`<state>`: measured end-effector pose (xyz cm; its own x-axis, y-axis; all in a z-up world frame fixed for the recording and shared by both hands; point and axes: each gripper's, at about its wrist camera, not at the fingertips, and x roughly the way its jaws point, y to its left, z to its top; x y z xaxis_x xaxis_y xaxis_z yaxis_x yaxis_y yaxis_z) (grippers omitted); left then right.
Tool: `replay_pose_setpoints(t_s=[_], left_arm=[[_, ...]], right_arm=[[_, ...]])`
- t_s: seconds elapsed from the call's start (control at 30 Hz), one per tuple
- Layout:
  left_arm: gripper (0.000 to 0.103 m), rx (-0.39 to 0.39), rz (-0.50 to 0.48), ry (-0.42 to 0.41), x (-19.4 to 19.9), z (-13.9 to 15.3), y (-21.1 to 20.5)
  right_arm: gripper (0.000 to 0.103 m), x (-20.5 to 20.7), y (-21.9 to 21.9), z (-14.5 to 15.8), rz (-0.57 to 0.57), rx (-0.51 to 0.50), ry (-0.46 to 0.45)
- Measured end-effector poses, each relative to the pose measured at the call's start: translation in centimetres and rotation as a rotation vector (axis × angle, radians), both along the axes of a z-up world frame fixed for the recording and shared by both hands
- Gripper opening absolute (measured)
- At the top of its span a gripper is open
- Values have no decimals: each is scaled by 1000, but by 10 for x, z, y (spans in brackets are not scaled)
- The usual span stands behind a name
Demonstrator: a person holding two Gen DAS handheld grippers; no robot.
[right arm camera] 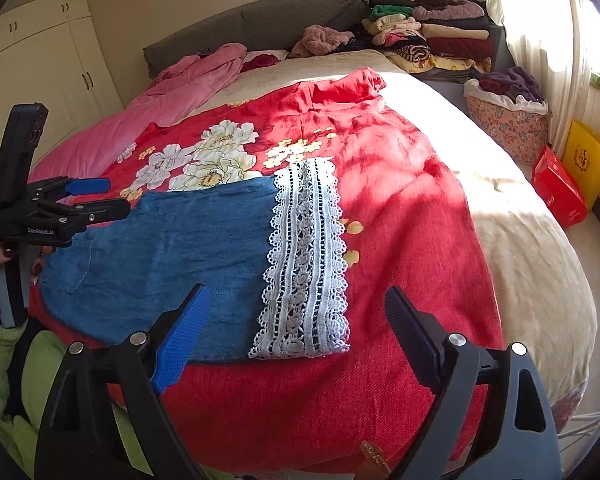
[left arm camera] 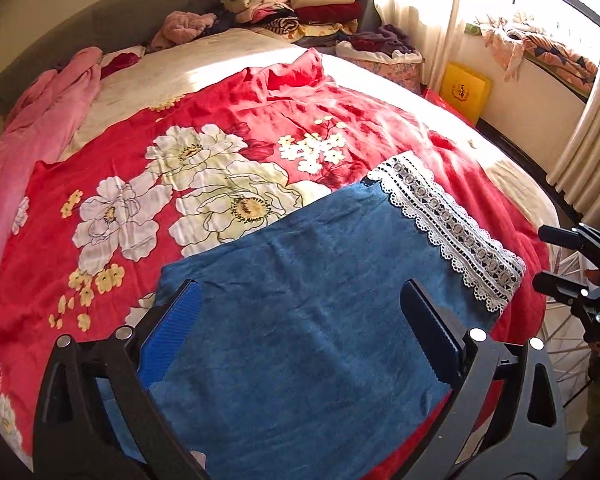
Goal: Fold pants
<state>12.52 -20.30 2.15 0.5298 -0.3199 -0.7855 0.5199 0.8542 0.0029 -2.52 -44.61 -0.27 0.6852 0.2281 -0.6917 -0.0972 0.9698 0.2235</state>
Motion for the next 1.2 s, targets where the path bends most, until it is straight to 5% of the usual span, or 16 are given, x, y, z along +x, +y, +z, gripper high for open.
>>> replay_pose_setpoints(t_s=[0.93, 1.07, 1.2], left_arm=[[93, -63, -204, 159, 102, -56, -99], [75, -63, -229, 201, 111, -68, -112], [71, -60, -242, 233, 110, -85, -120]], right_arm=[[88, 38, 2, -45, -16, 119, 116], [79, 40, 3, -49, -4, 129, 126], [73, 44, 6, -53, 10, 129, 125]])
